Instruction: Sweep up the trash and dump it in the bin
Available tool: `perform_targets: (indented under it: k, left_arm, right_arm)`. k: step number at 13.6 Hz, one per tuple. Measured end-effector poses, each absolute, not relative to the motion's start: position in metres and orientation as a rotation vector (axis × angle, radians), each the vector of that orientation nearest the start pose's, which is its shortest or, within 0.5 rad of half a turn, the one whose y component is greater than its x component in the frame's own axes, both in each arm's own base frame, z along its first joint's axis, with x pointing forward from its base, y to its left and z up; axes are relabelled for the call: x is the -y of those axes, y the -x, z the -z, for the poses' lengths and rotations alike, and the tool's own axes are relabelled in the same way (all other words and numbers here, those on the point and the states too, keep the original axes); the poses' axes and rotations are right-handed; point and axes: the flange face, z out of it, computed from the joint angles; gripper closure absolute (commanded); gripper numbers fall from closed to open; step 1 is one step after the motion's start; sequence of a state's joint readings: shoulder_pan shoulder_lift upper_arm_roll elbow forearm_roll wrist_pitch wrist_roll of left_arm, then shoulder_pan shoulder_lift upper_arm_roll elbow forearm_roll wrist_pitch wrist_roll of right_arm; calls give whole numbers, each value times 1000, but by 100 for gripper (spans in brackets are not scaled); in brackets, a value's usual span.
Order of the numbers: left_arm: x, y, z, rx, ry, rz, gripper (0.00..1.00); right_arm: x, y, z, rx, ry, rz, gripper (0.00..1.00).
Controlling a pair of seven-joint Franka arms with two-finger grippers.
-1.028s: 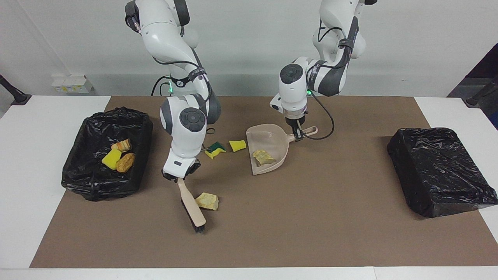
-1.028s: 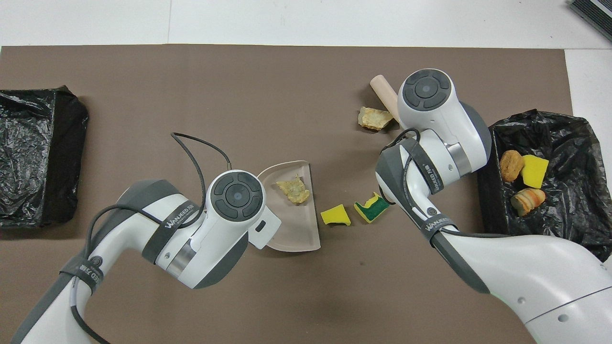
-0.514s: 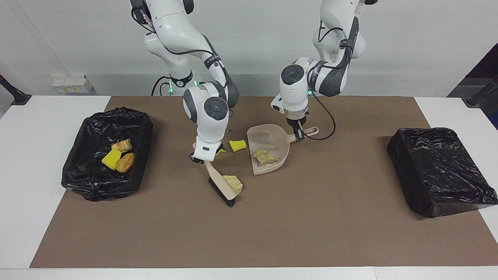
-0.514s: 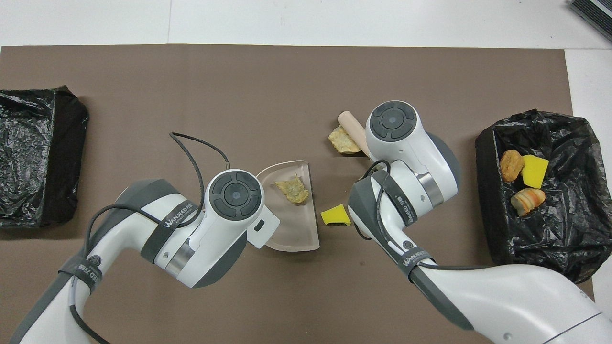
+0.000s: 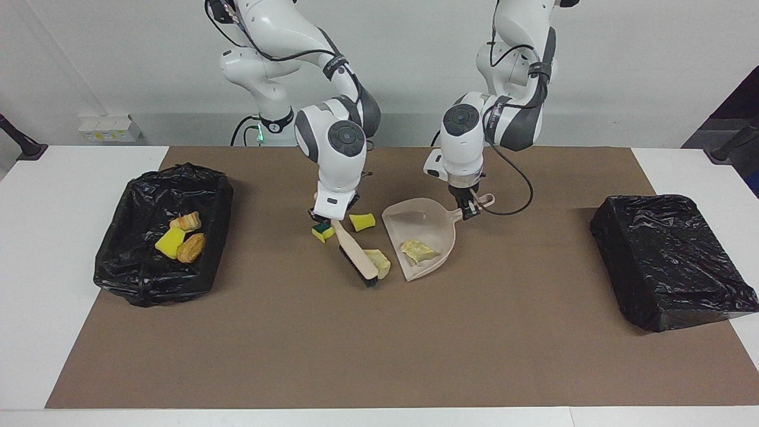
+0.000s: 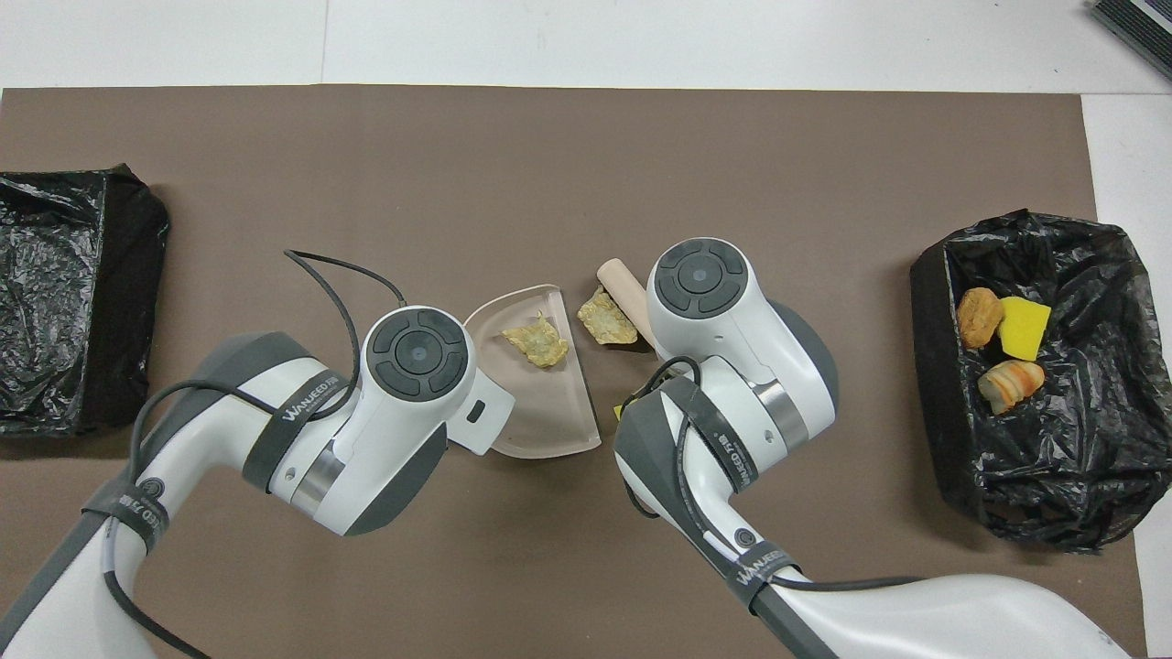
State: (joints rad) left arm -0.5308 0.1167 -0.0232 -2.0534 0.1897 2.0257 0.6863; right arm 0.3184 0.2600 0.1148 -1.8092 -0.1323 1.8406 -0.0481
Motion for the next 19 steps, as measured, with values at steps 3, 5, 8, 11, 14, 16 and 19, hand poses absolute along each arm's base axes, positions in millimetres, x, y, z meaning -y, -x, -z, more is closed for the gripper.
perform_targets:
  k: [3,5,8,11,14,16,19]
  left_arm:
    - [283,-477,-370,-1848,2340,-233,100]
    - [283,-477,-370,-1865,2328,-231,100]
    - [284,-478,-370,-1901,2303,-210,100]
    - [281,-480,-369,-1914,2294,-201,100]
    - [281,-480,-369,-1918,2292,-198,100]
    - [280,-480,-369,-1919,2291,-198,100]
    - [280,-481,-369,-1919,2292,-198,100]
  right_arm:
    - [-153,-564,-401,618,3188,-417,100]
    - [-118,-557,-394,497,3196,-472,100]
    - [-117,-520,-364,307,3229,-470,100]
    - [-120,-466,-340,161,3208,-411,100]
    - [-135,-435,-340,72,3220,-387,100]
    - [-167,-425,-334,40,3234,-346,100]
    - [-196,-421,-319,-30,3194,-361,100]
